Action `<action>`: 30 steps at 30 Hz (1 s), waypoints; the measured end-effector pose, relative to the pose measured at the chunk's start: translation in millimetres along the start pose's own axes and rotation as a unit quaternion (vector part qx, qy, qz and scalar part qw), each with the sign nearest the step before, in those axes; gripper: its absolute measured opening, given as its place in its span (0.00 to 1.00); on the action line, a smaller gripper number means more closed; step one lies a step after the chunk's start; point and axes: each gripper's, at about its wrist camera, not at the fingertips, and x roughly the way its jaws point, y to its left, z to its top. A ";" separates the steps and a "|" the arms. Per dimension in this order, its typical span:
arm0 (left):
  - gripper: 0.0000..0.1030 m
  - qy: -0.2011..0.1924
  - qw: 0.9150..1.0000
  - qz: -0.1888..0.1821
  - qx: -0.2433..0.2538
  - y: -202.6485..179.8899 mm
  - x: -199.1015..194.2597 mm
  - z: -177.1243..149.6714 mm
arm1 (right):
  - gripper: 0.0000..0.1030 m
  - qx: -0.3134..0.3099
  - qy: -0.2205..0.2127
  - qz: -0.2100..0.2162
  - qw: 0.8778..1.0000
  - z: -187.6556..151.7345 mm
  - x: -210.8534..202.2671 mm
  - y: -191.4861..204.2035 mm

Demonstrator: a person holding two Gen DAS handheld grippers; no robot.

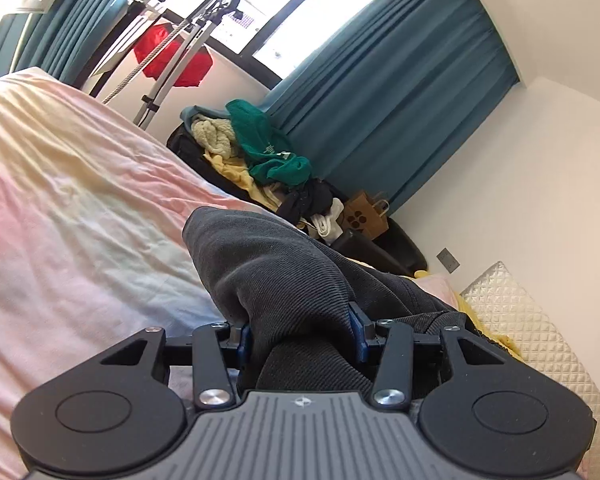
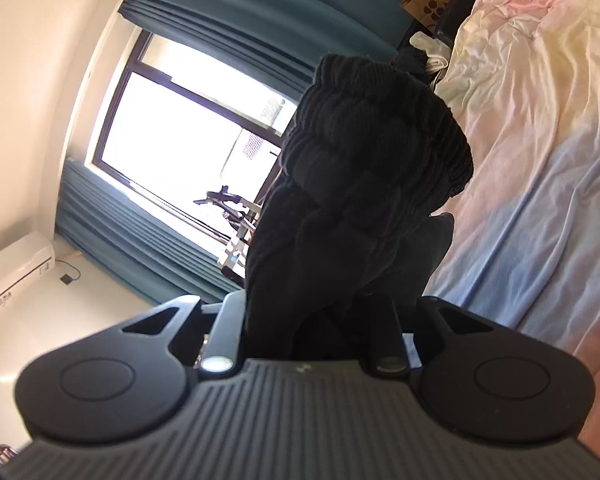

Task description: Fold clothes

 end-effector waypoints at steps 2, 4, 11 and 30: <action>0.46 -0.002 1.000 -0.010 0.010 -15.5 38.4 6.8 | 0.24 0.005 -0.027 0.008 1.000 25.8 10.9 -16.2; 0.46 -0.005 1.000 -0.019 0.024 -32.4 87.7 6.8 | 0.24 0.004 -0.054 0.015 0.998 47.1 20.5 -34.4; 0.46 0.023 0.998 -0.043 0.044 -47.0 237.6 -21.6 | 0.24 0.037 -0.131 -0.008 0.991 75.8 35.2 -131.1; 0.67 0.149 0.987 0.025 0.056 18.3 301.3 -68.4 | 0.35 0.155 -0.087 -0.089 0.980 9.2 26.0 -229.1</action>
